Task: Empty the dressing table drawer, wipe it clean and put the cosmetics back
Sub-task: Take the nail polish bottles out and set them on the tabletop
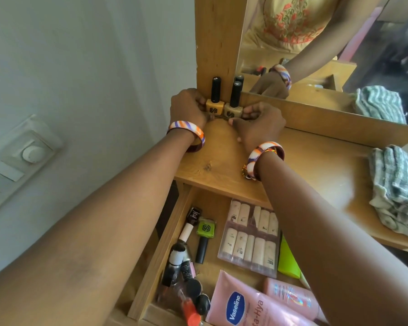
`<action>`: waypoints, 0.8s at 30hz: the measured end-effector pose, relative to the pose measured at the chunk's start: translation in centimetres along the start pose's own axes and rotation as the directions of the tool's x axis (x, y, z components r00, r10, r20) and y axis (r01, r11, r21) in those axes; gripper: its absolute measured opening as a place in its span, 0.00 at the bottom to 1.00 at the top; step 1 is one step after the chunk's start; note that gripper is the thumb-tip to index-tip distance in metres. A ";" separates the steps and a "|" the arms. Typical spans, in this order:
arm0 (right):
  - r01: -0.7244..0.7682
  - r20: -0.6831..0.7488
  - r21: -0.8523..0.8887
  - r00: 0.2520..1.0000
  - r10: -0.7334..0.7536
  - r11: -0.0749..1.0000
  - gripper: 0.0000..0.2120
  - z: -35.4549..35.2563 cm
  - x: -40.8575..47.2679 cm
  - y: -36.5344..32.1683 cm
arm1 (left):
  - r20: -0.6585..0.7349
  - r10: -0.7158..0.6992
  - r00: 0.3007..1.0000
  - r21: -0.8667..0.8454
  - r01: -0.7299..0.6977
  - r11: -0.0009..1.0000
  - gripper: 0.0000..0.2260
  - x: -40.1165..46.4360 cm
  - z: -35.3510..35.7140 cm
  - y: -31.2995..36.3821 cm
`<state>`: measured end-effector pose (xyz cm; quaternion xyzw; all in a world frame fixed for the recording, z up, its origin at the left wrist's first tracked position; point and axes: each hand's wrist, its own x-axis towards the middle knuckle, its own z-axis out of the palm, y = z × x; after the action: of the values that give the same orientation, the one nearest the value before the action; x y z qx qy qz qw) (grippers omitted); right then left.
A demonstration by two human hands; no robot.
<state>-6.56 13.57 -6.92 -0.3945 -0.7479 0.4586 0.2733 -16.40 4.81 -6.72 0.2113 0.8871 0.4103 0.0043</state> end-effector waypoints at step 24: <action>0.276 0.175 -0.272 0.956 -0.234 0.922 0.05 -4.5 -10.7 1.5 | 0.086 0.326 0.941 0.212 -0.337 0.917 0.10 -14.2 -3.2 -1.9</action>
<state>3.16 7.12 -6.88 -0.2969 -0.8698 0.3294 0.2162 -4.79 -3.97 -8.31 0.3676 0.8787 0.2972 -0.0671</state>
